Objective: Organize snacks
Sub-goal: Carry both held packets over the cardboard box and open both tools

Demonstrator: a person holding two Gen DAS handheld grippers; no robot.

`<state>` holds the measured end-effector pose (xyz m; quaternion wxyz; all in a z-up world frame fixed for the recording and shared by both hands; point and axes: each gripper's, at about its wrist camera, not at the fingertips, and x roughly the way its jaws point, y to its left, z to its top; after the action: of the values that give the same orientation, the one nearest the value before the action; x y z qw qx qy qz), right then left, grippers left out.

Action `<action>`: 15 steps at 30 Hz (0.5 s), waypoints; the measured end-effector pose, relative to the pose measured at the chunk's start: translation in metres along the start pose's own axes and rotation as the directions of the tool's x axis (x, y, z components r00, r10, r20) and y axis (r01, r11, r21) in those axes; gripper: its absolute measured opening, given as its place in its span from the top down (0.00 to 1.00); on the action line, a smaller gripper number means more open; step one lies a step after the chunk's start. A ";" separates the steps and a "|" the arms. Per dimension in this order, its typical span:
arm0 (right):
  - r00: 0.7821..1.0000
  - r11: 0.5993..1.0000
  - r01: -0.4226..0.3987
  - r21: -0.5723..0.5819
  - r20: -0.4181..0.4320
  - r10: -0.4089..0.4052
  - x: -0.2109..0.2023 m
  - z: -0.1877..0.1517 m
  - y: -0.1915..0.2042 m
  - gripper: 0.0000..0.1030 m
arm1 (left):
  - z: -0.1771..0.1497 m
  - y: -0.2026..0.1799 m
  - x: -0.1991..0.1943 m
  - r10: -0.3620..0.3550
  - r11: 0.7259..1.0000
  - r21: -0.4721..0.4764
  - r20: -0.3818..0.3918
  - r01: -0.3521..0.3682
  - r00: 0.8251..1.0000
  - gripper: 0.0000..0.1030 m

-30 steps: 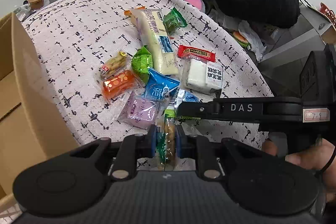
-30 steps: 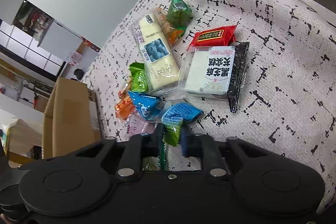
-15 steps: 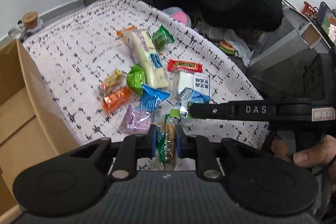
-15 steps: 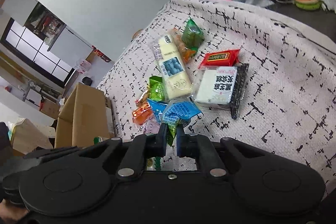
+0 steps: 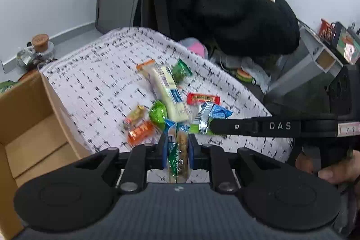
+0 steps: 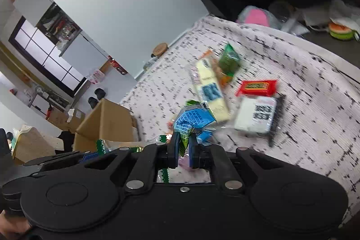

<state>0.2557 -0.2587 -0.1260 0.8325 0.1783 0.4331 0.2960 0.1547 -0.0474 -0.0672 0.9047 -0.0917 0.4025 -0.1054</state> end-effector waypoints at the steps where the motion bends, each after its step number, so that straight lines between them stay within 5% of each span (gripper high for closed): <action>1: 1.000 1.000 -0.005 -0.006 0.005 0.005 0.000 0.001 0.004 0.92 | 0.002 0.000 -0.004 0.011 1.000 0.004 0.011 -0.011 1.000 0.83; 15: 0.994 0.993 -0.096 -0.075 0.042 0.099 0.009 0.023 0.066 0.92 | 0.015 0.034 -0.054 0.101 0.994 -0.053 0.133 -0.095 0.986 0.83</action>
<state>0.2564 -0.2036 -0.0819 0.8327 0.1757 0.3937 0.3476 0.1344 0.0006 -0.0281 0.9315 -0.0998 0.3467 -0.0451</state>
